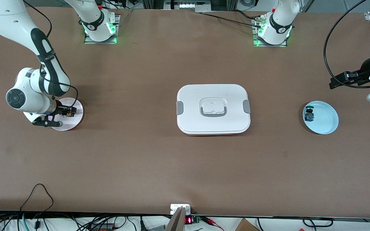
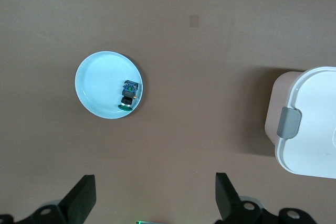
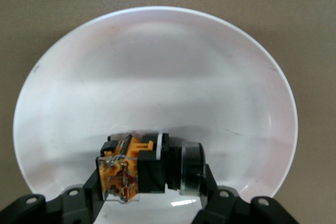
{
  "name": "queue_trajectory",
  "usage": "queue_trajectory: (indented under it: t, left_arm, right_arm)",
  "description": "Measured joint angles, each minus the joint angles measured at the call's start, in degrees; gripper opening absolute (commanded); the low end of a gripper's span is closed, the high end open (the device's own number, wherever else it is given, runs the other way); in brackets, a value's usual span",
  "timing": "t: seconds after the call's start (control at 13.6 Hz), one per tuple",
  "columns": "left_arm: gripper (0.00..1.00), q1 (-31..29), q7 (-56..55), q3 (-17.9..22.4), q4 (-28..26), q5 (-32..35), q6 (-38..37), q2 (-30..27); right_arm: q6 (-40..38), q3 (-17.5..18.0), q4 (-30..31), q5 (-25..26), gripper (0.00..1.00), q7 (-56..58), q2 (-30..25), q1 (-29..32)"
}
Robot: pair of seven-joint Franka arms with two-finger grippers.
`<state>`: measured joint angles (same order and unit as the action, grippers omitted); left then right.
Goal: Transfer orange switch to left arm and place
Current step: 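Close the right gripper on the orange switch and lift it, then carry the switch up with the right gripper while the left gripper approaches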
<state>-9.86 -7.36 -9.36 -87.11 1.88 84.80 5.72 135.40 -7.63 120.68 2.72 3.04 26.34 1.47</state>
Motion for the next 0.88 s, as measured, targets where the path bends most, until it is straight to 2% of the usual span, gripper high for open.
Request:
queue_trajectory:
  t: [0.29,0.59,0.88]
  left_arm:
    - [1.00,0.1,0.0,-0.2,0.1,0.0,0.0,0.0]
    - [1.00,0.1,0.0,-0.3,0.1,0.0,0.0,0.0]
    - [1.00,0.1,0.0,-0.3,0.1,0.0,0.0,0.0]
  right_arm:
    - [-6.7,1.6,-2.4,0.0,0.14,0.1,-3.4,0.0]
    - [-20.8,6.5,-11.3,-0.1,0.14,0.2,-7.5,-0.2]
    - [-28.9,10.6,-17.6,-0.3,0.14,0.4,-10.9,-0.3]
